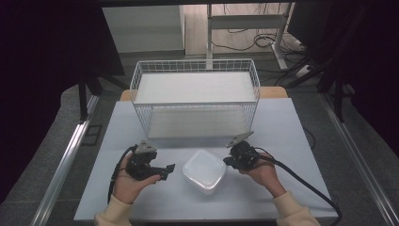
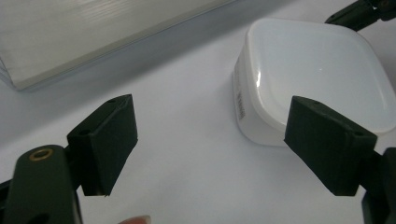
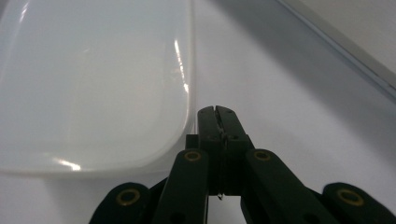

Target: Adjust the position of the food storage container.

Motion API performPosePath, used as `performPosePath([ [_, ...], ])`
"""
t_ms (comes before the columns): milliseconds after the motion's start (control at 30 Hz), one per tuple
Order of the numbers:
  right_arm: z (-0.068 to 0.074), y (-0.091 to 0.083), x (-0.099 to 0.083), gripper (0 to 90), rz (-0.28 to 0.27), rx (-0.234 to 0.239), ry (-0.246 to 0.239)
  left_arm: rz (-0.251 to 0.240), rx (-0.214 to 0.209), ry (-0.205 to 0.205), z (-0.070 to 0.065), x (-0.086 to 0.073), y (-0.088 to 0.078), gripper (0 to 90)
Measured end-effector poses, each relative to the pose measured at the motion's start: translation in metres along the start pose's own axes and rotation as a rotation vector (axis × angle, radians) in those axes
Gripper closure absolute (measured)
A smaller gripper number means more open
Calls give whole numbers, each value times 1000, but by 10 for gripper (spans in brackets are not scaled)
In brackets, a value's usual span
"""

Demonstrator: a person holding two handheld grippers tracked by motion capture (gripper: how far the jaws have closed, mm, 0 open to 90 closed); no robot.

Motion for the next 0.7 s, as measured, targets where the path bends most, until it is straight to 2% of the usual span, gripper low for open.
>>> performPosePath([
  [67,0,0,1,894,-6,0,-3,1,0,-1,0,0,0,170],
  [167,-3,2,1,894,-6,3,16,3,2,0,0,-1,1,170],
  [300,-3,4,-2,893,13,3,15,3,2,-3,1,-1,1,170],
  [433,12,3,-10,894,32,42,1,-1,3,-3,2,-1,-1,169],
  [533,24,0,-19,893,51,49,-19,-2,6,-6,3,-1,-2,169],
  [567,24,0,-19,893,51,49,-19,-2,6,-6,3,-1,-2,169],
  [600,33,-2,-25,893,61,58,-31,-1,5,-6,4,-2,-2,169],
  [700,43,-5,-31,893,71,70,-40,1,3,-7,3,-2,-1,169],
])
Point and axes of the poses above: each handheld gripper's, and its own axes: y roughly forward along the jaws, x roughly out of its top, z roughly to its left, the point moved 7 cm from there along y, roughly forward along the jaws, and after that the axes turned 11 degrees about y, right-handed, at the moved point
